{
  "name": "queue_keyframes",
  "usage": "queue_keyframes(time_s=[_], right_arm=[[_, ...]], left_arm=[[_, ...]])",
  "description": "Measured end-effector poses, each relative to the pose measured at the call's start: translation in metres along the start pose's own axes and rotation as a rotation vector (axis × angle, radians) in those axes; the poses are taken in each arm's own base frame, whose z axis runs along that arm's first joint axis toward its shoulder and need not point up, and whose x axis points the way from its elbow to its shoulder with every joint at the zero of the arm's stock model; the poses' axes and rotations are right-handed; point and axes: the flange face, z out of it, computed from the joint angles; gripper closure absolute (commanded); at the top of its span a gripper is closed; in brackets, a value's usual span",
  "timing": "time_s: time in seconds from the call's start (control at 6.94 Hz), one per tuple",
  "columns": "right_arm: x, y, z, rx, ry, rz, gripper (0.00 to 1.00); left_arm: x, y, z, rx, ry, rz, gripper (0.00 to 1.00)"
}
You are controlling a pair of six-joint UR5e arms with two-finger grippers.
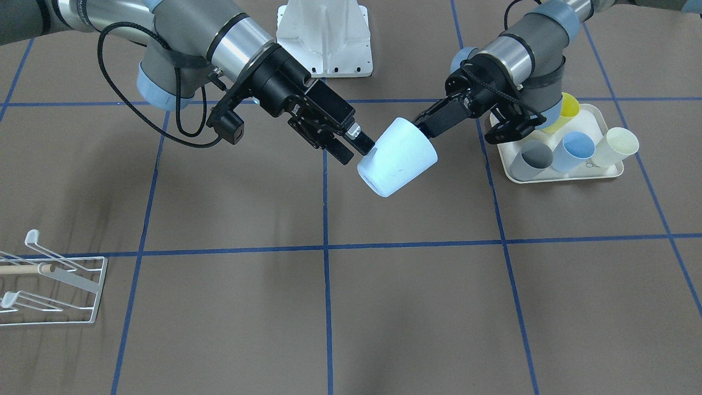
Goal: Transfer IKEA cup to right arm and place on rack
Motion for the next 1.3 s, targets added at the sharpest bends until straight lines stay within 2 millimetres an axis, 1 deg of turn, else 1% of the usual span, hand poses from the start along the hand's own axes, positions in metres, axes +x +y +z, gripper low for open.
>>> queue_keyframes(time_s=[0.29,0.58,1.01,1.3], right_arm=[[0.0,0.0,0.0,0.0,-0.001,0.001,0.0],[-0.001,-0.001,0.0,0.007,-0.007,0.001,0.0],[0.0,-0.002,0.0,0.012,-0.009,0.001,0.0],[0.0,-0.001,0.0,0.012,-0.008,0.001,0.0]], left_arm=[[-0.006,0.002,0.001,-0.002,-0.007,-0.004,1.0],[-0.008,0.005,0.002,-0.006,-0.008,-0.006,1.0],[-0.014,0.015,0.007,-0.016,-0.005,-0.016,1.0],[-0.02,0.026,0.013,-0.021,0.005,-0.023,1.0]])
